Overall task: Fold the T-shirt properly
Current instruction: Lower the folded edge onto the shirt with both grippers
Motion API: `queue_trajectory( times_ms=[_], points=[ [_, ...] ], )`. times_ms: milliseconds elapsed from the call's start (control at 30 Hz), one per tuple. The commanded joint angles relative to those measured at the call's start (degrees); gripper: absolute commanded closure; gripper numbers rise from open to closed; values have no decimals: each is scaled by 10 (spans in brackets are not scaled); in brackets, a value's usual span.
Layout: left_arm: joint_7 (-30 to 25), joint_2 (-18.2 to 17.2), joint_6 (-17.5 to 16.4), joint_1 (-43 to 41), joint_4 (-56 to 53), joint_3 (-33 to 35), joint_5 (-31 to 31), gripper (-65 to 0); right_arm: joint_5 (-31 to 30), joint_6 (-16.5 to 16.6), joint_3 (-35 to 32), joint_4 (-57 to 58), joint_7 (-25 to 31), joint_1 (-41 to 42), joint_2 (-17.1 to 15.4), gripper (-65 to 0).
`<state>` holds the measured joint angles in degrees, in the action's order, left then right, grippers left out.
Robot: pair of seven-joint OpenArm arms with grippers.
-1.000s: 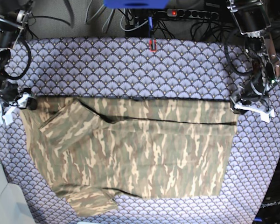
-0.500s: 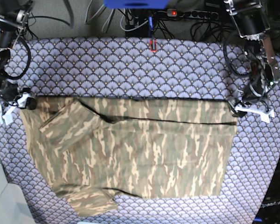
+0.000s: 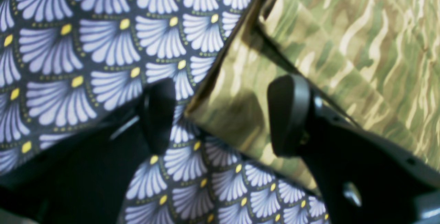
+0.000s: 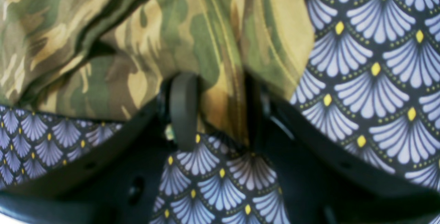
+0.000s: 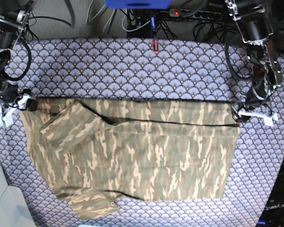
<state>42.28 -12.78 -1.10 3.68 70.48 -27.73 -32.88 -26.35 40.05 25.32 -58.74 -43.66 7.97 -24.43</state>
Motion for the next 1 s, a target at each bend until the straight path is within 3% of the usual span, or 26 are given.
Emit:
queue_trajectory(
  times_ms=[0, 200, 400, 500, 600, 767, 967],
  points=[
    [19, 1, 4, 4, 0, 1, -2, -416, 5, -1, 0, -3, -12, 7, -8, -210],
    [24, 2, 4, 4, 0, 1, -3, -404, 4, -1, 0, -3, -11, 7, -8, -163],
    [25, 2, 4, 2, 1, 1, -3, -195, 4, -1, 0, -5, -10, 8, -8, -58],
    [25, 2, 4, 1, 1, 1, -3, -100, 4, -1, 3, -5, -10, 8, -8, -35],
    [25, 2, 4, 0, 3, 1, -3, -44, 4, -1, 3, -6, -10, 8, -8, -30],
    [26, 2, 4, -2, 4, -2, -16, -40, 4, -1, 3, -7, -10, 7, -8, -30],
    [48, -15, 4, -14, 15, -2, -101, -40, 3, -1, 3, -7, -13, 2, -9, -30]
  ],
)
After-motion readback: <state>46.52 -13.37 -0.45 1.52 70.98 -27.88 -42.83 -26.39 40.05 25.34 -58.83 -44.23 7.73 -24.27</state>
